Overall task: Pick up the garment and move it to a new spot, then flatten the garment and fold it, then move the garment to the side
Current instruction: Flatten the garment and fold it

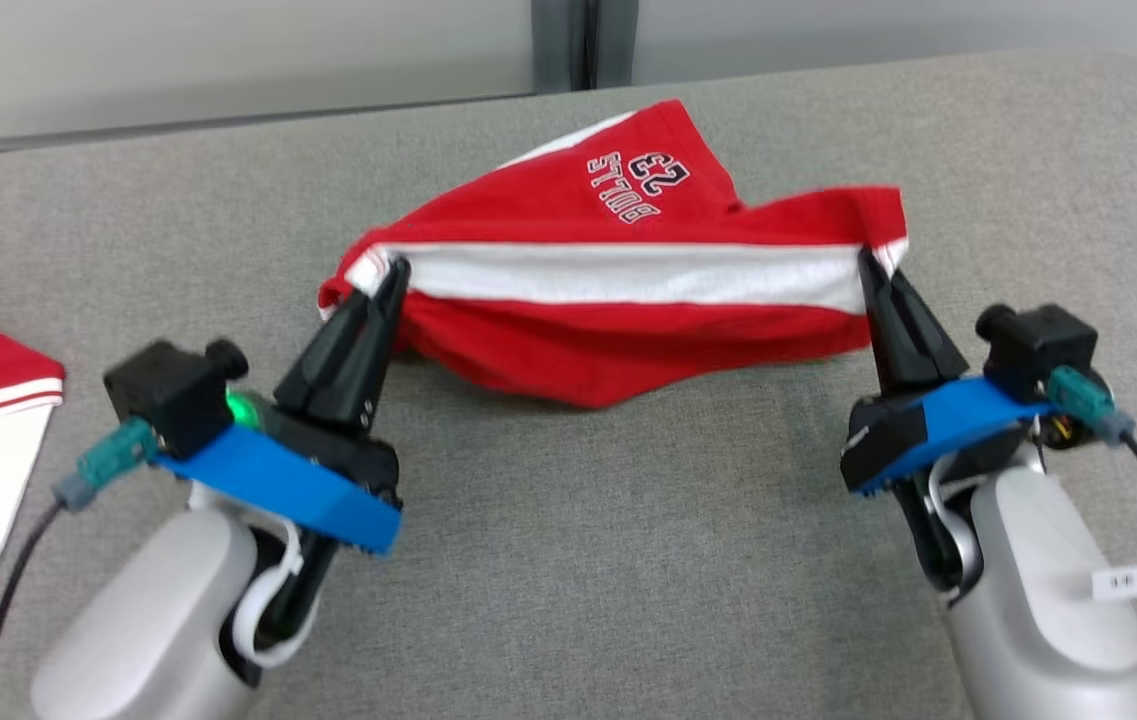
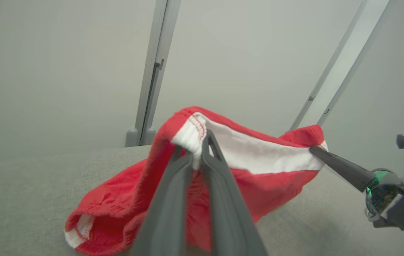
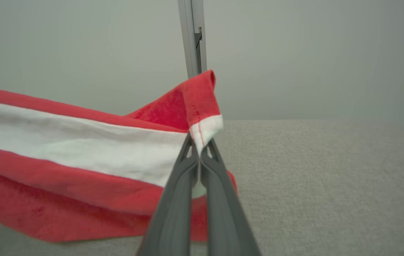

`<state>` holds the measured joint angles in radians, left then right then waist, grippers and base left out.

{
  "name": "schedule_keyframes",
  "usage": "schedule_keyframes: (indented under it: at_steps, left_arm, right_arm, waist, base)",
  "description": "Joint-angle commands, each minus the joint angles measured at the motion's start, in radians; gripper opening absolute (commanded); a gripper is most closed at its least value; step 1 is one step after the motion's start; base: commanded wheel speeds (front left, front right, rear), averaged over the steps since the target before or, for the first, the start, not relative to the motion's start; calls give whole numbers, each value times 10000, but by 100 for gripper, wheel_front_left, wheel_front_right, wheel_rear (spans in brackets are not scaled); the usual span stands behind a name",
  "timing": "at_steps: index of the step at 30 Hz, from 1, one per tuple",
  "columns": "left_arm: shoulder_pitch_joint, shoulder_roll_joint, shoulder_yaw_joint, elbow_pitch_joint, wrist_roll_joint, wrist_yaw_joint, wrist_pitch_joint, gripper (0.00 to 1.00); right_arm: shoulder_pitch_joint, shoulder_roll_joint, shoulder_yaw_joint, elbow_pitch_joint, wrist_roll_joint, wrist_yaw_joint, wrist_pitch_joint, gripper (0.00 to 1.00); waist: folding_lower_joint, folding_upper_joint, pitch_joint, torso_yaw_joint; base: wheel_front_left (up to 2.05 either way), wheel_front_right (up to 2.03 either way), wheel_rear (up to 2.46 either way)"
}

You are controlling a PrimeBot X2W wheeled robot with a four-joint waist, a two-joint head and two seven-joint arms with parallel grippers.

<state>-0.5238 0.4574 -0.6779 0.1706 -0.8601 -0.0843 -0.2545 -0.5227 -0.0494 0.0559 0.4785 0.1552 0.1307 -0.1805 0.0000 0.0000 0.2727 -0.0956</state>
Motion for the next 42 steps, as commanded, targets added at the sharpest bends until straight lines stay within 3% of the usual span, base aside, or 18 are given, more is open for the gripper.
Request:
schedule_keyframes:
  at_steps: [1, 8, 16, 22, 29, 42]
  left_arm:
    - [273, -90, 114, -170, 39, 65, -56, 0]
    - [2272, -283, 719, -1838, 569, 390, -113, 0]
    - [4193, 96, 914, -3690, 933, 815, -118, 0]
    - [4749, 61, 773, -3891, 766, 1156, 39, 0]
    - [4090, -825, 497, -2366, 120, 853, 357, 0]
    - [1878, -2870, 586, 1036, -854, 422, 625, 0]
  right_arm:
    - [297, -20, -46, -139, 75, 1, -36, 0]
    - [2414, -24, -314, -1812, 264, 1, 413, 0]
    - [4878, -20, -644, -5170, 133, 1, 1823, 0]
    - [5407, -20, -1064, -6457, -145, 1, 2783, 0]
    - [3673, -17, -1236, -5331, -742, 1, 3649, 0]
    - [-1230, -29, -1720, -92, -1440, 1, 4353, 0]
  waist:
    - [0, 0, -106, -26]
    - [0, 0, -839, -16]
    - [0, 0, -1349, 24]
    - [0, 0, -1134, 414]
    - [0, 0, -517, 1160]
    - [0, 0, 555, 2257]
  base:
    - [0, 0, 0]
    - [0, 0, 0]
    - [0, 0, 0]
    - [0, 0, 0]
    - [0, 0, 0]
    - [0, 0, 0]
